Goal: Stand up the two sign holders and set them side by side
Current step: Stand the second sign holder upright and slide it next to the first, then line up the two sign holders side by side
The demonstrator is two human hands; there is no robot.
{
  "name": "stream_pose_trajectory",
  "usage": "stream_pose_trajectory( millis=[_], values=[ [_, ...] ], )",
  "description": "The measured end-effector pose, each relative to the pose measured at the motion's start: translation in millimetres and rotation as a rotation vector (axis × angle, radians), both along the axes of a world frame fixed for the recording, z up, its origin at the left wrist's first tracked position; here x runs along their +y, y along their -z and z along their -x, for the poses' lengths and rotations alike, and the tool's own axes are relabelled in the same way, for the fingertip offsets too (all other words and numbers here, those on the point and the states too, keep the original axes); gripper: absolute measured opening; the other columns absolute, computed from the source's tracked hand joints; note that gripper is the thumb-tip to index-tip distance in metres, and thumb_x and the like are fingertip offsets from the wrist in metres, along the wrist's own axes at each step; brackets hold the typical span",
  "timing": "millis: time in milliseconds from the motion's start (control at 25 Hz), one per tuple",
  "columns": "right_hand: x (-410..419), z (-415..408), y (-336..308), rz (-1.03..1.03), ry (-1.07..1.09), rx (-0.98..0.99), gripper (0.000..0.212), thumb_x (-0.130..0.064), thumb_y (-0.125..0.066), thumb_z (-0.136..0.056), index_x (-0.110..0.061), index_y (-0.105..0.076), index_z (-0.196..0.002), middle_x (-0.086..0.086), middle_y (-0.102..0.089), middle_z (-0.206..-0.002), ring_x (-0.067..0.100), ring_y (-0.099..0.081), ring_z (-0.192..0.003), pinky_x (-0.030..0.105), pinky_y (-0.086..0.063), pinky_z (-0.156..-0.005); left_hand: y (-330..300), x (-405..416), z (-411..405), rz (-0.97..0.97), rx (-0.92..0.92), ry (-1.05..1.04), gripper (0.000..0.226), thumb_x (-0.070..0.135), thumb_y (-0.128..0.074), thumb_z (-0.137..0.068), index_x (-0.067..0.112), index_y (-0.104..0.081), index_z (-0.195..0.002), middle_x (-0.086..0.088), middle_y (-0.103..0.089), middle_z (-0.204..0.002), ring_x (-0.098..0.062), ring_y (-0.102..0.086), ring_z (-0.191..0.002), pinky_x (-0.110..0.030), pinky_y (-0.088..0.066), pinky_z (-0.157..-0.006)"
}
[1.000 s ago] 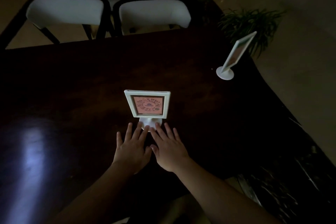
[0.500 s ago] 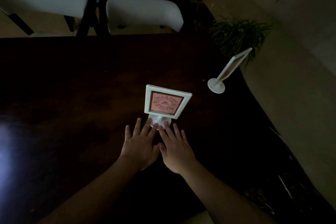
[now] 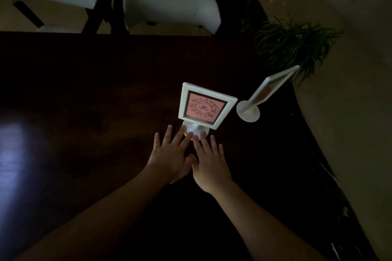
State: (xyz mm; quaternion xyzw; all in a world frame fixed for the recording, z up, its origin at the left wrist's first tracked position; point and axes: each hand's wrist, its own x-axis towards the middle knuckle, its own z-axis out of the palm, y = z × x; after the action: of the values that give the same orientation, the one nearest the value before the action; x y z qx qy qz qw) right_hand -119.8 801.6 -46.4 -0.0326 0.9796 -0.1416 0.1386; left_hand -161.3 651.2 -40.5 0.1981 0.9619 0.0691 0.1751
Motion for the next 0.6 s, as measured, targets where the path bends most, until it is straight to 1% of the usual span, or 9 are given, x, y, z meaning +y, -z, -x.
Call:
stream_pose_trajectory(
  millis=[200, 360, 480, 600],
  values=[
    [49.1, 27.6, 6.2, 0.022, -0.051, 0.031, 0.067, -0.045, -0.029, -0.101, -0.027, 0.002, -0.158, 0.002, 0.008, -0.167, 0.028, 0.012, -0.151, 0.049, 0.009, -0.117, 1.6, 54.0, 16.1, -0.016, -0.007, -0.102, 0.076, 0.059, -0.020, -0.089, 0.034, 0.003, -0.156, 0.002, 0.013, -0.165, -0.030, 0.022, -0.147, -0.061, 0.007, -0.114],
    [79.7, 44.4, 9.3, 0.054, -0.089, 0.025, 0.072, -0.045, -0.033, -0.099, -0.028, 0.005, -0.157, 0.002, 0.009, -0.166, 0.031, 0.012, -0.151, 0.050, 0.009, -0.116, 2.8, 84.4, 27.7, -0.030, -0.037, -0.168, 0.077, 0.060, -0.019, -0.086, 0.035, 0.001, -0.156, 0.005, 0.012, -0.165, -0.031, 0.022, -0.147, -0.063, 0.007, -0.113],
    [93.9, 51.0, 10.9, 0.065, -0.113, 0.043, 0.071, -0.044, -0.033, -0.099, -0.028, 0.003, -0.157, 0.003, 0.006, -0.167, 0.031, 0.010, -0.151, 0.050, 0.009, -0.116, 2.2, 96.8, 34.3, -0.022, -0.035, -0.174, 0.079, 0.062, -0.019, -0.084, 0.035, 0.000, -0.156, 0.004, 0.010, -0.166, -0.030, 0.020, -0.147, -0.062, 0.006, -0.114],
    [98.4, 57.5, 9.2, 0.072, -0.116, 0.037, 0.070, -0.045, -0.033, -0.100, -0.027, 0.004, -0.158, 0.004, 0.007, -0.167, 0.030, 0.011, -0.151, 0.050, 0.007, -0.117, -0.9, 100.9, 41.6, -0.011, -0.043, -0.170, 0.080, 0.061, -0.021, -0.083, 0.035, -0.001, -0.156, 0.004, 0.009, -0.166, -0.030, 0.019, -0.148, -0.062, 0.006, -0.114]
  ],
)
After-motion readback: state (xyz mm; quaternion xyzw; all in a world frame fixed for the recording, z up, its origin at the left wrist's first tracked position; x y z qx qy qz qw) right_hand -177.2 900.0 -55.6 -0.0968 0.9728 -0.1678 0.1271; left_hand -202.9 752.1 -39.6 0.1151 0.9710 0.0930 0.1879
